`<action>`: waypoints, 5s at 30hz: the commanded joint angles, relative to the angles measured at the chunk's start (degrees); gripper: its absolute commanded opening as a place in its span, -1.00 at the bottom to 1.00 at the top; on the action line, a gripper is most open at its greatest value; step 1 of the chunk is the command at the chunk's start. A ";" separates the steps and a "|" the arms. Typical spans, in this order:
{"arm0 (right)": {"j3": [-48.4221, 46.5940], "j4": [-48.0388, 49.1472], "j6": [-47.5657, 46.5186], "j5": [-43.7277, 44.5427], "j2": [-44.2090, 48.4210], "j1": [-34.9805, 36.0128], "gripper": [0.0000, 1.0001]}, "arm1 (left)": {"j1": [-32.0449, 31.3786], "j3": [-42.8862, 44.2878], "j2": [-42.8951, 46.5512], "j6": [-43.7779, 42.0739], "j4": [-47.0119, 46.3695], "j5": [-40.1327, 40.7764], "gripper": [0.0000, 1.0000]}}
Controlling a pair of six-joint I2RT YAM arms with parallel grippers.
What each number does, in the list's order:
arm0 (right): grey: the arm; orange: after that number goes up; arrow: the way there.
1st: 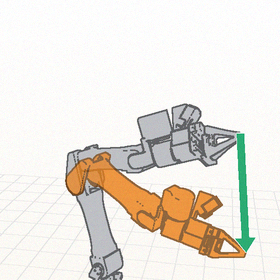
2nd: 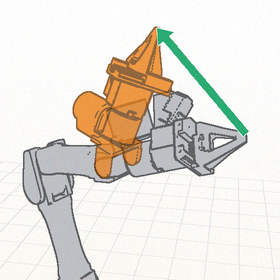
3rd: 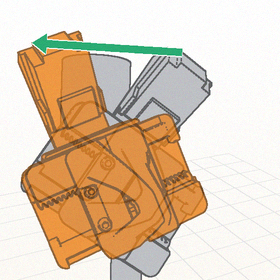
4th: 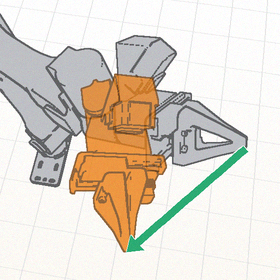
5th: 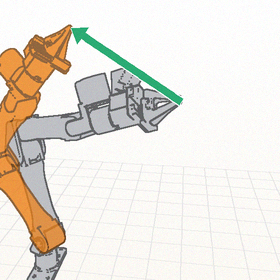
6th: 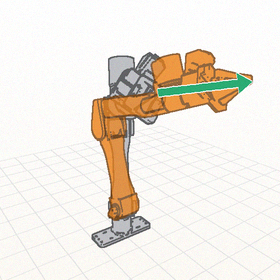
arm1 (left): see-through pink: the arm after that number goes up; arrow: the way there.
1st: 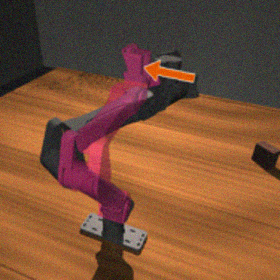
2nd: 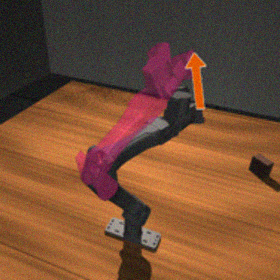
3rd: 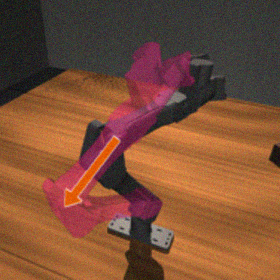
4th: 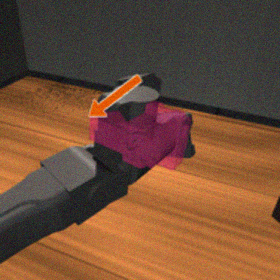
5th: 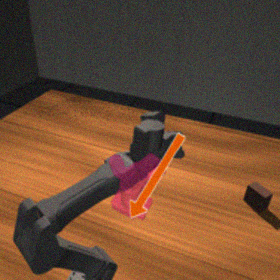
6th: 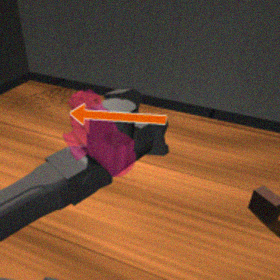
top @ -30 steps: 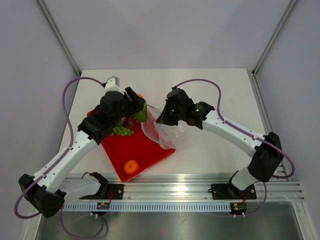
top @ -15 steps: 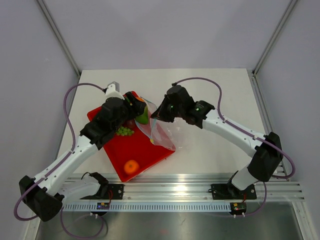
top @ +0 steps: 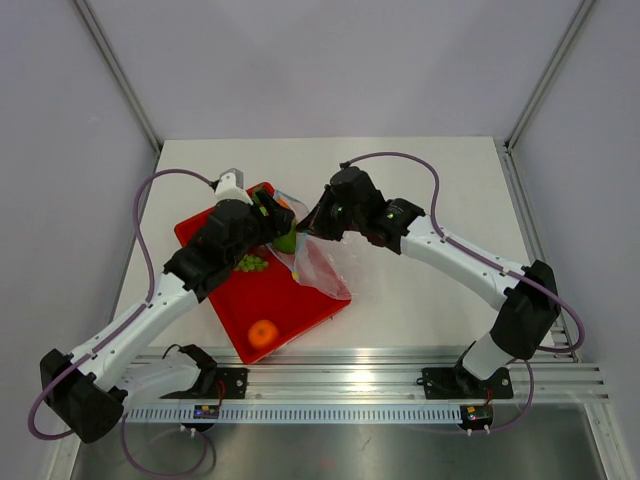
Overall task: Place the food in the zip-top bag and seal the zipper
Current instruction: Place the fake fruit in the zipper food storage bag, then pick up the fake fruit from the bin.
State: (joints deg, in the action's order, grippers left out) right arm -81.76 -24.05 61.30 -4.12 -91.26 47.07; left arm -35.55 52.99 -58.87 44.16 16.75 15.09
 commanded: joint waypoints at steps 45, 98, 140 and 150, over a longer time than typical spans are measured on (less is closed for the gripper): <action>12.06 -12.51 -4.70 19.33 19.99 0.57 -1.00 | -4.61 -5.00 5.62 -3.47 41.51 -7.45 0.93; 12.24 -13.21 -5.66 19.58 20.60 0.57 -1.00 | -9.27 8.61 -24.61 -1.27 35.11 -1.47 0.23; 14.17 -13.92 -5.05 19.94 22.53 0.57 -1.00 | -9.19 6.42 -31.58 -3.73 26.48 3.45 0.40; 15.66 -12.42 -4.43 18.63 21.39 0.57 -1.00 | -8.83 12.04 -11.80 -5.14 32.29 7.41 0.26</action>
State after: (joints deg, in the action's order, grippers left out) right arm -66.59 -38.68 56.34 14.20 -69.60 47.16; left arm -44.66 60.49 -77.03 40.18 48.45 19.73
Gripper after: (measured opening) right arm 0.012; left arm 0.762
